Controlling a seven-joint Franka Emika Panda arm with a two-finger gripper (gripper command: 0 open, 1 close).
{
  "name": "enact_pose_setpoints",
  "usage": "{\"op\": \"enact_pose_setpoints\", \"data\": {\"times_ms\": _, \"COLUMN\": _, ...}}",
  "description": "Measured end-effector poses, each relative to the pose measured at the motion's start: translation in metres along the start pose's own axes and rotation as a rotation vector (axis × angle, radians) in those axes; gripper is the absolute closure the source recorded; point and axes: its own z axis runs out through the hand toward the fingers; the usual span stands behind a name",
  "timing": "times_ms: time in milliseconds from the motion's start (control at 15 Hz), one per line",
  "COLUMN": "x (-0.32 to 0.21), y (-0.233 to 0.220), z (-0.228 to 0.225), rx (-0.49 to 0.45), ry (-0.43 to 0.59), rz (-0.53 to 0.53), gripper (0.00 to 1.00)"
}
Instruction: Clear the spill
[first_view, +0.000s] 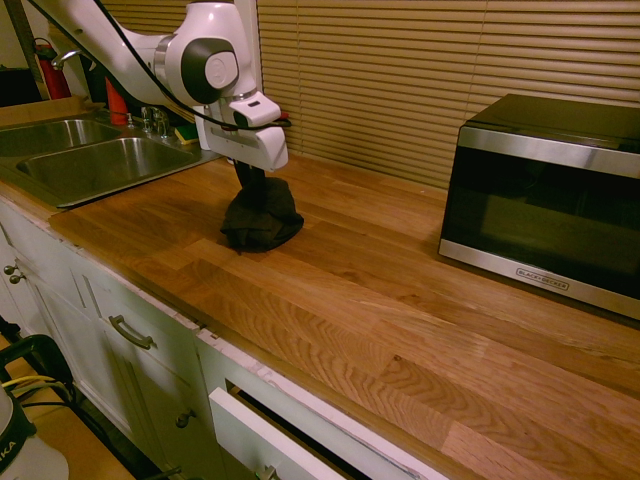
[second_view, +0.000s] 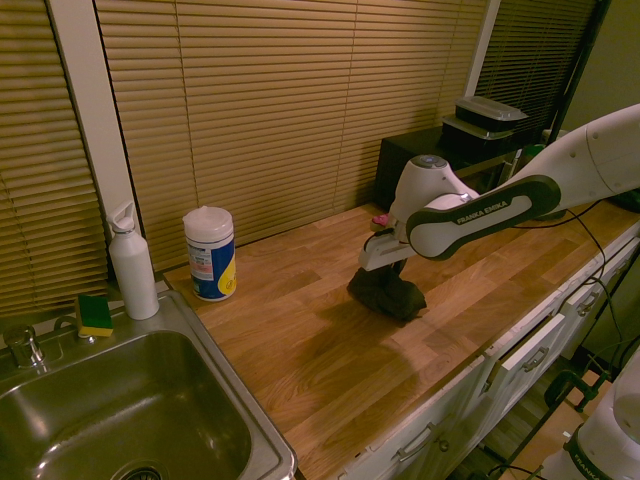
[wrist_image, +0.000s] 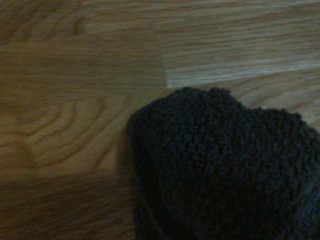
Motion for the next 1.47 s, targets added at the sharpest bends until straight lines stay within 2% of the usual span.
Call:
{"op": "enact_pose_setpoints", "data": {"times_ms": 467, "x": -0.081, "y": -0.071, "z": -0.017, "rx": -0.008, "ry": -0.012, "rz": -0.102, "gripper": 1.00}}
{"op": "enact_pose_setpoints", "data": {"times_ms": 733, "x": -0.104, "y": -0.106, "z": -0.026, "rx": 0.008, "ry": -0.020, "rz": -0.127, "gripper": 1.00}}
{"op": "enact_pose_setpoints", "data": {"times_ms": 800, "x": -0.107, "y": -0.112, "z": -0.026, "rx": 0.010, "ry": -0.023, "rz": -0.128, "gripper": 0.00}}
{"op": "enact_pose_setpoints", "data": {"times_ms": 1467, "x": -0.111, "y": -0.126, "z": -0.011, "rx": -0.015, "ry": -0.036, "rz": -0.122, "gripper": 0.00}}
